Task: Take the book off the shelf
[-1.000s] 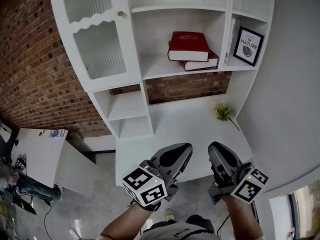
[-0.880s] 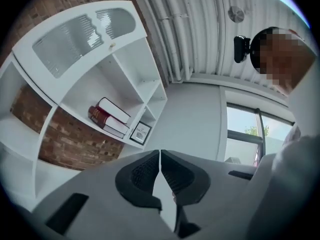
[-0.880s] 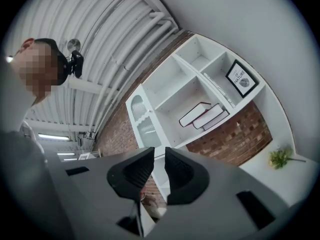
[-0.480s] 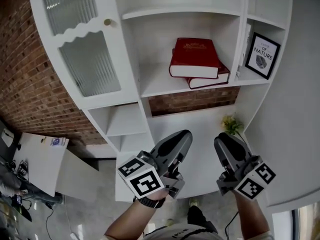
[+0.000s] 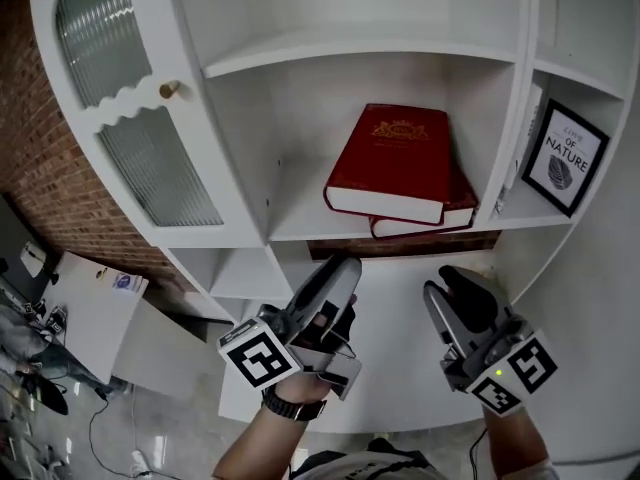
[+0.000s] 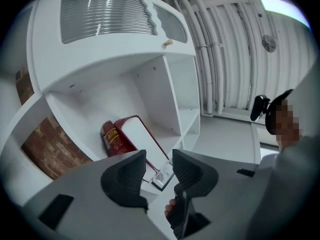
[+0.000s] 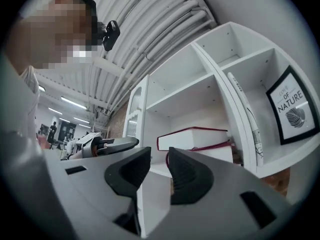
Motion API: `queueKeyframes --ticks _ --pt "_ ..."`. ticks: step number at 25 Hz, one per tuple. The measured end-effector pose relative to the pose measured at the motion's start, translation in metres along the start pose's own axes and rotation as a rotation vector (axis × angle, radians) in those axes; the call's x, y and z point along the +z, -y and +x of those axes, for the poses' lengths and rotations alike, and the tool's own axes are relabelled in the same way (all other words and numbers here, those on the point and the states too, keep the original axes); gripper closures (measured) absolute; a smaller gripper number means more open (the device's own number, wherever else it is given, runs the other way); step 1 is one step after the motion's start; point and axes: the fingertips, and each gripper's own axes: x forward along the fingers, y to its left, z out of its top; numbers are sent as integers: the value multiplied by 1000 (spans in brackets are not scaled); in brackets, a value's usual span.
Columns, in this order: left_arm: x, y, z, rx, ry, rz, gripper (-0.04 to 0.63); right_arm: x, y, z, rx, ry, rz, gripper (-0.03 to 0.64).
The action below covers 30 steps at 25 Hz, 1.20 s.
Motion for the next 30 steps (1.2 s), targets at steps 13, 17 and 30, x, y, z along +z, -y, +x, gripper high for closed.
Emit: queueKeyframes --ticks 13,17,30 --pt "54 -47 44 41 183 -342 273 6 38 26 -25 45 178 439" --pt "53 -56 53 63 193 -411 273 8 40 26 -45 43 173 437" --pt "52 -64 83 50 162 -437 267 -1 74 35 -67 75 601 356"
